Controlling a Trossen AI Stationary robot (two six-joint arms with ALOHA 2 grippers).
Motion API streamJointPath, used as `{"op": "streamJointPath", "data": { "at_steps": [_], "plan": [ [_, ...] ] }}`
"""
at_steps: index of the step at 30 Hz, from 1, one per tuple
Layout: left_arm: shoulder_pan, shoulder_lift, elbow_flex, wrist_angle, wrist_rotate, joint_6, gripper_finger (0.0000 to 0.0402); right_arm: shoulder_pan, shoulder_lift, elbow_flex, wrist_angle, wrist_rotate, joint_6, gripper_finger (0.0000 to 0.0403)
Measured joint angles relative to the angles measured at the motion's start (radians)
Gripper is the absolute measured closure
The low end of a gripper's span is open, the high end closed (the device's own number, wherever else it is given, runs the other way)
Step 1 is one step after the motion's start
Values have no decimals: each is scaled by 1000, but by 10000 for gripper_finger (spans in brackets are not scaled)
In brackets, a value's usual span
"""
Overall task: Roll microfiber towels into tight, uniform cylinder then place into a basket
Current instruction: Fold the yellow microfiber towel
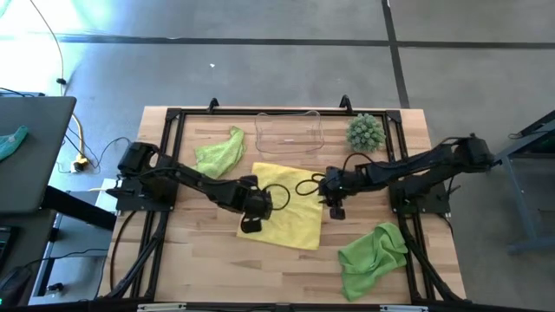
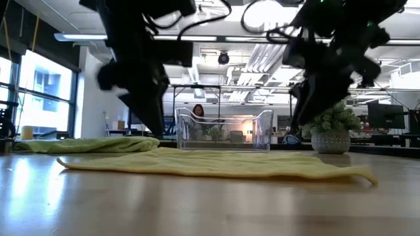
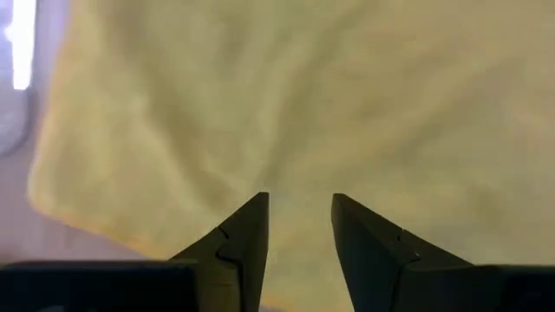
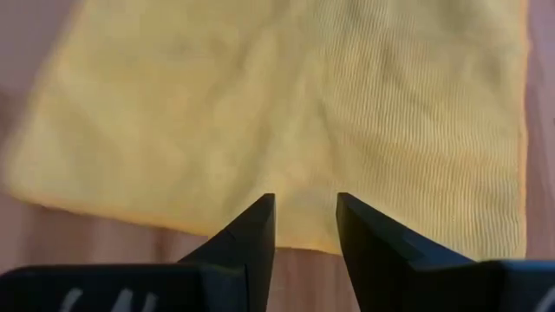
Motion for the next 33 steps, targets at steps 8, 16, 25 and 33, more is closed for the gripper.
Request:
{"op": "streamJointPath", "data": {
  "at_steps": [8, 16, 25, 33],
  "plan": [
    [-134, -76, -3, -192, 100, 165, 285, 174, -3, 0, 17, 141, 237, 284],
    [-179, -287, -248, -87, 79, -3, 317, 327, 7, 0, 28, 482, 359, 284],
    [-161, -462, -476, 217, 63, -131, 348, 310, 7, 0, 9, 509, 413, 284],
    [-172, -442, -487, 312, 79, -139, 332, 298, 7, 0, 42, 487, 418, 283]
  ]
}}
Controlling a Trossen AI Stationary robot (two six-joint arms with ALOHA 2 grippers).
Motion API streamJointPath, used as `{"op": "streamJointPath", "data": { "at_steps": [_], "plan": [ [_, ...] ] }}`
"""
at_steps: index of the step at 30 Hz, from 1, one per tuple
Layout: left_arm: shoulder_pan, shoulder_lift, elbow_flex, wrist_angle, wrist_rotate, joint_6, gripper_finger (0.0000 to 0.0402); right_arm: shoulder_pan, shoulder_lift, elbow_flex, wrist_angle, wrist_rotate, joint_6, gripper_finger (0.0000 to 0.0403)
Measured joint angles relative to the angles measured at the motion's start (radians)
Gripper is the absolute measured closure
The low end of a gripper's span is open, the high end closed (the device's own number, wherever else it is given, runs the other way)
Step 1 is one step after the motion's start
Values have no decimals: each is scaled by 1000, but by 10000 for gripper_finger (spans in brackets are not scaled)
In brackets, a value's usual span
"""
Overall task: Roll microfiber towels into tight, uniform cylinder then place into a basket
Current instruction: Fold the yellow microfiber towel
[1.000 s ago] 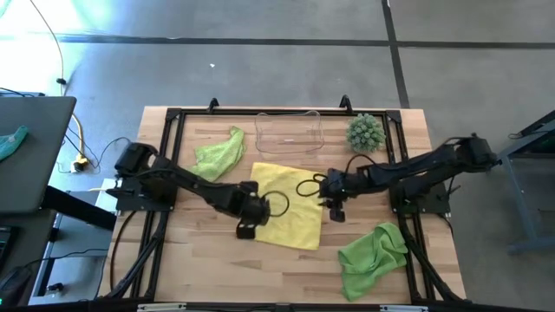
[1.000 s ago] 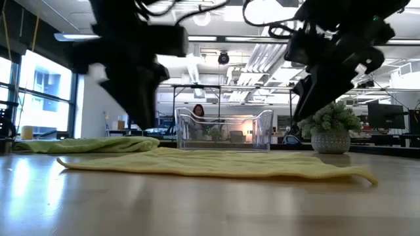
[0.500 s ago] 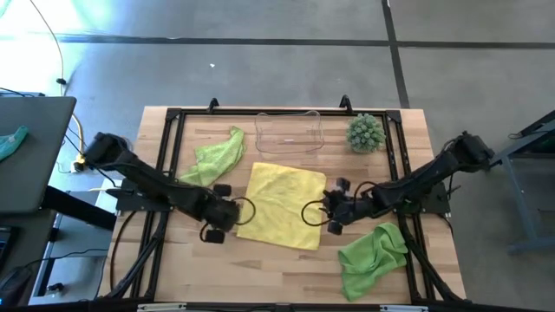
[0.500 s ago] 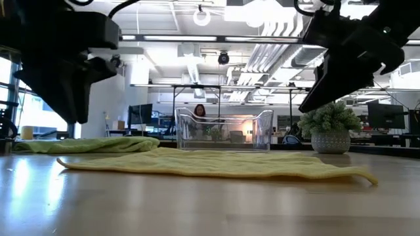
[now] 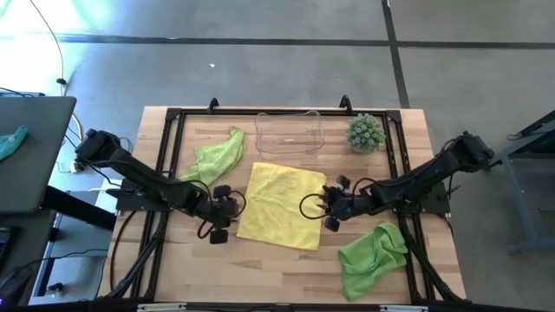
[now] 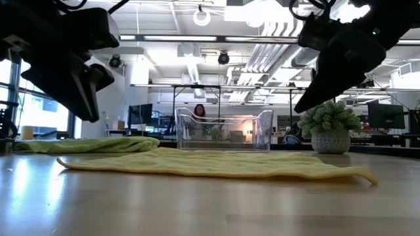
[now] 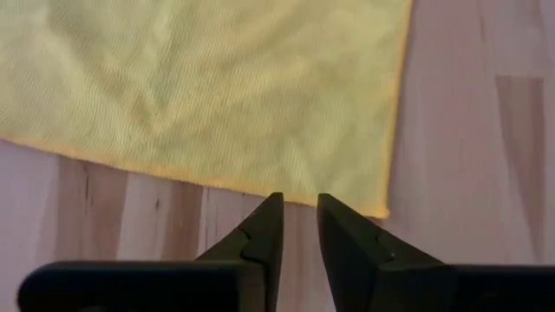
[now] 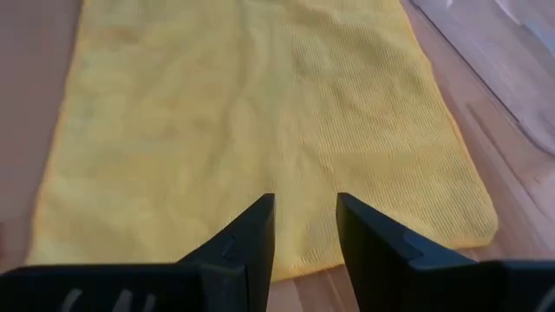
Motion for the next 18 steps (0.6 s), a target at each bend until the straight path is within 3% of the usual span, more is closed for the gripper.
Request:
{"op": "streamJointPath", "data": {
  "at_steps": [7, 13, 18],
  "plan": [
    [-8, 5, 1, 31, 56, 20, 280, 44, 12, 0, 118, -18, -1, 248],
    [-49, 6, 1, 38, 64, 261, 258, 114, 124, 3, 390, -133, -78, 214],
    [-78, 6, 0, 37, 5, 394, 257, 192, 271, 27, 509, -130, -128, 218]
  ]
}}
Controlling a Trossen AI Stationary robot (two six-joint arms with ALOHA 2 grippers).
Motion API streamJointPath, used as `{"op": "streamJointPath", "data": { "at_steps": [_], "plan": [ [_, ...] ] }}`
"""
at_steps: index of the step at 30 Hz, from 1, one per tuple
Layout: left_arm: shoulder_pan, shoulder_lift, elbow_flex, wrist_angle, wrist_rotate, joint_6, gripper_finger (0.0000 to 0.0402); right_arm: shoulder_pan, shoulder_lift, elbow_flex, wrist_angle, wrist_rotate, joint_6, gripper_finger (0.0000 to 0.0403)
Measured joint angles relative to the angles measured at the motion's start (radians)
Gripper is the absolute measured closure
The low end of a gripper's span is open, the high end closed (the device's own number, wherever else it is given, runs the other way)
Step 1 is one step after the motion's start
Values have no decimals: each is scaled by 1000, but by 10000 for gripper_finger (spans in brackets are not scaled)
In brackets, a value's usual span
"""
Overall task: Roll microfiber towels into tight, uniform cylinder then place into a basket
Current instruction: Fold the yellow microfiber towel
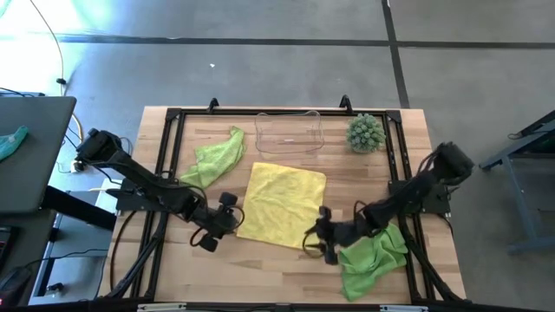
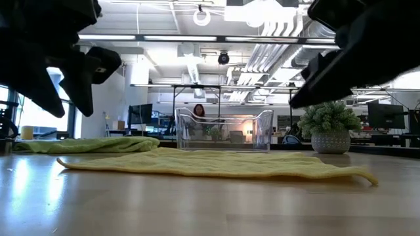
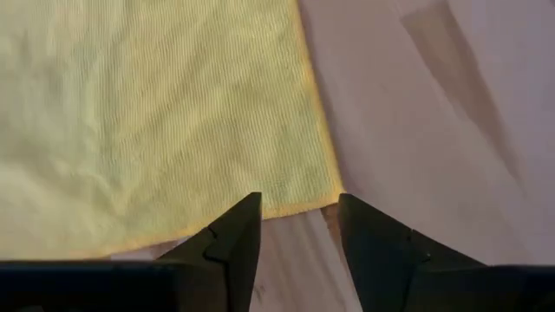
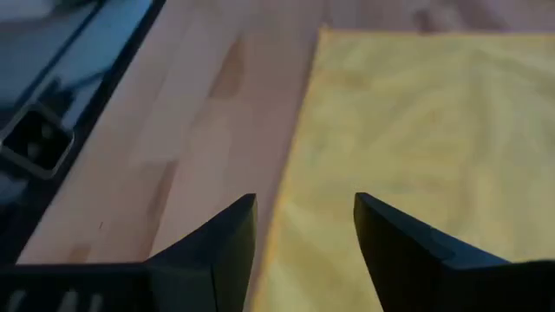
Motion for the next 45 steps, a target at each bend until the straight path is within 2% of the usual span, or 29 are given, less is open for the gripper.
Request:
{"op": "streamJointPath", "data": {
  "at_steps": [3, 6, 12, 17, 21, 25, 36, 39, 45],
  "plan": [
    [-11, 0, -6, 4, -14, 54, 257, 33, 84, 73, -30, 23, 14, 228],
    [-13, 13, -22, 9, -28, 86, 257, 60, 155, 182, -149, 55, -19, 239],
    [-19, 86, -28, 18, -32, 88, 257, 78, 246, 424, -572, 86, 16, 252],
    [-45, 175, -26, 91, -28, 93, 257, 81, 276, 520, -787, 86, 149, 253],
    [-71, 213, -24, 93, -94, 133, 257, 88, 278, 522, -822, 56, 231, 254],
    [-93, 225, -24, 116, -138, 181, 257, 96, 278, 523, -821, 44, 241, 254],
    [-99, 236, -27, 189, -149, 334, 262, 110, 278, 523, -828, 37, 327, 254],
    [-98, 250, -26, 198, -143, 335, 281, 116, 278, 523, -829, 32, 351, 254],
    [-98, 276, -26, 237, -125, 331, 349, 141, 278, 523, -830, 19, 353, 254]
  ]
}}
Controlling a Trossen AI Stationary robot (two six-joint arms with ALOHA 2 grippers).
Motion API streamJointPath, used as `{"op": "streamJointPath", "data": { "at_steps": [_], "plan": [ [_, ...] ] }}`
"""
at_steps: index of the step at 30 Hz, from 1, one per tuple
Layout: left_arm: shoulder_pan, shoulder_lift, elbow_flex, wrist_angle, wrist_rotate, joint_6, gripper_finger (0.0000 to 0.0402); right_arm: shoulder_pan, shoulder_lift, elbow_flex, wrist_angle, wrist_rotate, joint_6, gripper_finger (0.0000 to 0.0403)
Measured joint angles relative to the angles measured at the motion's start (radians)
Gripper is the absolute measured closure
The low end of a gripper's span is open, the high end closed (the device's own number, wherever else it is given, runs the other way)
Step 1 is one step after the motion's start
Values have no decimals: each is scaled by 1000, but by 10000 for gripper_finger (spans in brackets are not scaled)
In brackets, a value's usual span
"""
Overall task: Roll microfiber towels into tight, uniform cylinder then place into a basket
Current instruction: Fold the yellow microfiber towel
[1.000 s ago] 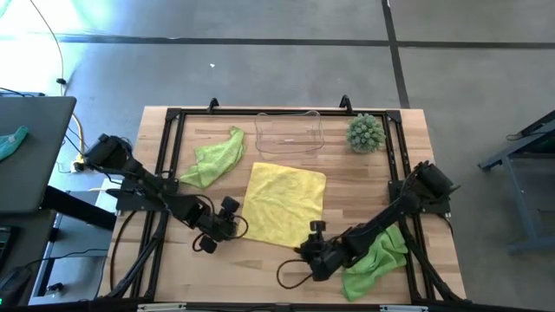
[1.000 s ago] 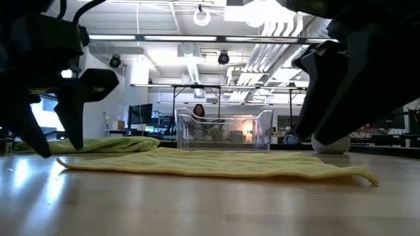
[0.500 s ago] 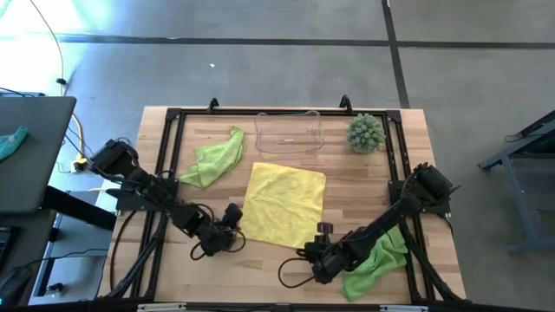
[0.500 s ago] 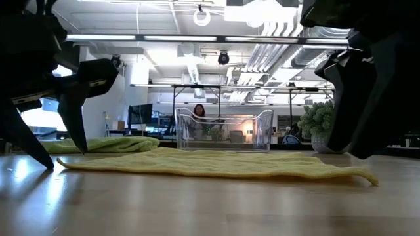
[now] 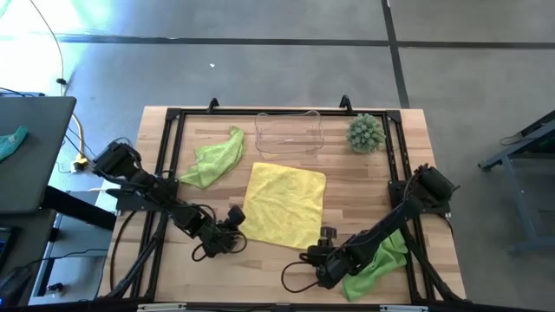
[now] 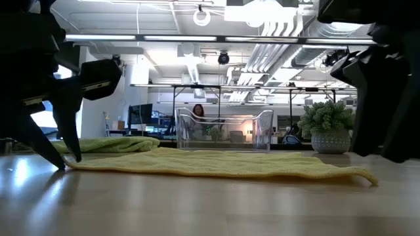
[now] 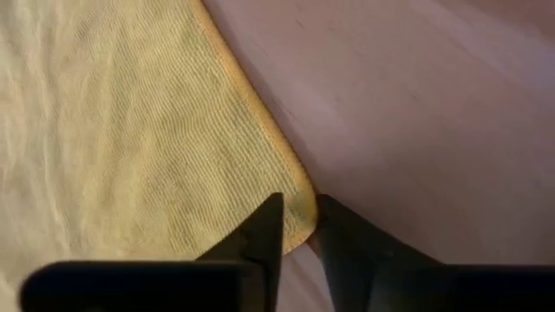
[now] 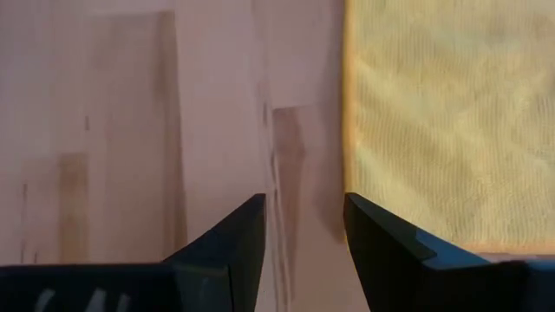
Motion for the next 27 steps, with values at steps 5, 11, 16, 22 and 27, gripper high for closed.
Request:
{"op": "streamJointPath", "data": {
  "at_steps": [5, 11, 16, 22, 27],
  "plan": [
    [0, 1, 0, 10, 9, -42, 395, 7, 0, 0, -14, 39, 0, 254],
    [0, 1, 0, 11, 9, -103, 391, 4, 26, 0, -14, 119, -23, 254],
    [-5, 1, 0, 13, 5, -112, 398, 5, 75, 2, -15, 114, -13, 254],
    [-5, 0, -1, 19, 5, -124, 399, 8, 95, 5, -34, 122, 79, 260],
    [-6, -5, -2, 20, 24, -217, 400, 8, 98, 6, -50, 110, 120, 309]
  ]
}}
